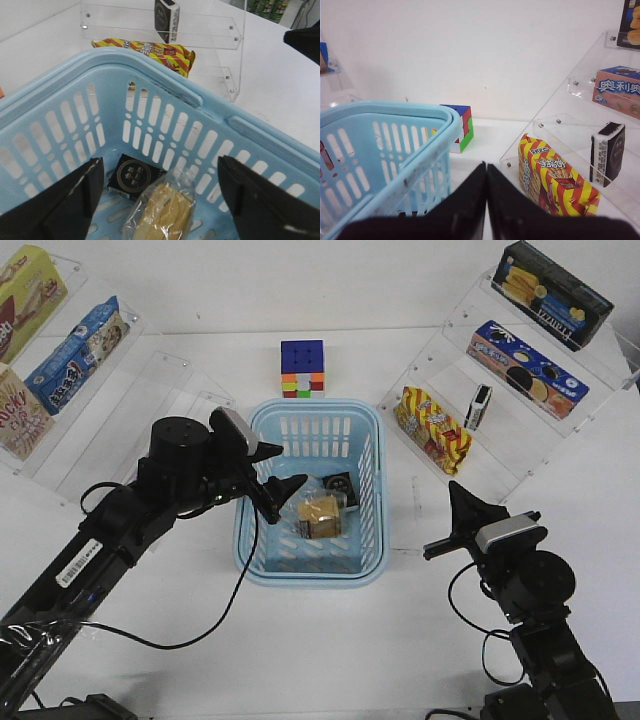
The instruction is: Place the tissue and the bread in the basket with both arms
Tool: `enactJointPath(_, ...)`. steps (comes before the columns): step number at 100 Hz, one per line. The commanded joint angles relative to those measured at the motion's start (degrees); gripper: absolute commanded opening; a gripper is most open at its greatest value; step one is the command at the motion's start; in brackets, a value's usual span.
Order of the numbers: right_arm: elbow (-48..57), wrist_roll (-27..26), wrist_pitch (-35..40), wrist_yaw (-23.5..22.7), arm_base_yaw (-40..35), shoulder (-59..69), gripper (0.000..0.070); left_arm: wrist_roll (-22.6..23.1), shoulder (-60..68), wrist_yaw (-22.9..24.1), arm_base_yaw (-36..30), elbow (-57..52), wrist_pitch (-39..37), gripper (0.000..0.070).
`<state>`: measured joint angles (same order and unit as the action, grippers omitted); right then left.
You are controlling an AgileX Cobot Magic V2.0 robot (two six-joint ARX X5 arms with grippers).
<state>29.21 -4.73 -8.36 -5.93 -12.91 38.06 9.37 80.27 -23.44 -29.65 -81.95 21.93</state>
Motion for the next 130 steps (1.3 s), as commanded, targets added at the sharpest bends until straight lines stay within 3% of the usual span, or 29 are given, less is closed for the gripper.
enactJointPath(1, 0.59, -0.42, -0.57, 0.24, -0.2, -0.79, 0.0001, 0.24, -1.77, 4.46, 0.48, -1.38, -0.48, 0.0419)
enactJointPath(7, 0.59, -0.37, -0.57, 0.61, -0.2, -1.49, 0.0001, 0.15, -4.11, 9.88, 1.6, -1.38, -0.09, 0.0306)
enactJointPath(14, 0.59, -0.37, -0.5, 1.6, -0.2, -2.16, 0.0001, 0.17, -7.19, 15.78, 2.8, -1.38, 1.11, 0.0003)
enactJointPath(15, 0.59, -0.37, -0.5, 1.75, -0.2, -2.25, 0.0001, 0.15, -7.65, 16.46, 2.97, -1.38, 1.33, 0.0)
enactJointPath(28, 0.59, -0.37, -0.48, 1.9, -0.2, -2.89, 0.0001, -3.23, -13.38, 23.67, 5.75, -1.36, 6.05, 0.0)
enactJointPath(45, 0.59, -0.37, -1.18, 1.9, -0.2, -2.82, 0.0001, -5.81, -20.72, 23.91, 10.97, 3.34, 12.02, 0.0)
enactJointPath(54, 0.59, -0.37, -1.27, 1.88, -0.2, -2.84, 0.0001, -6.08, -27.19, 23.91, 12.72, 13.4, 6.86, 0.0)
enactJointPath(78, 0.59, -0.37, -1.64, 1.88, -0.2, -2.82, 0.0001, -9.4, -44.76, 23.54, 13.66, 44.24, -22.23, 0.0)
enactJointPath(130, 0.59, -0.37, -1.92, 1.88, -0.2, -2.82, 0.0001, -9.38, -54.58, 23.61, 13.66, 46.03, -19.52, 0.0001)
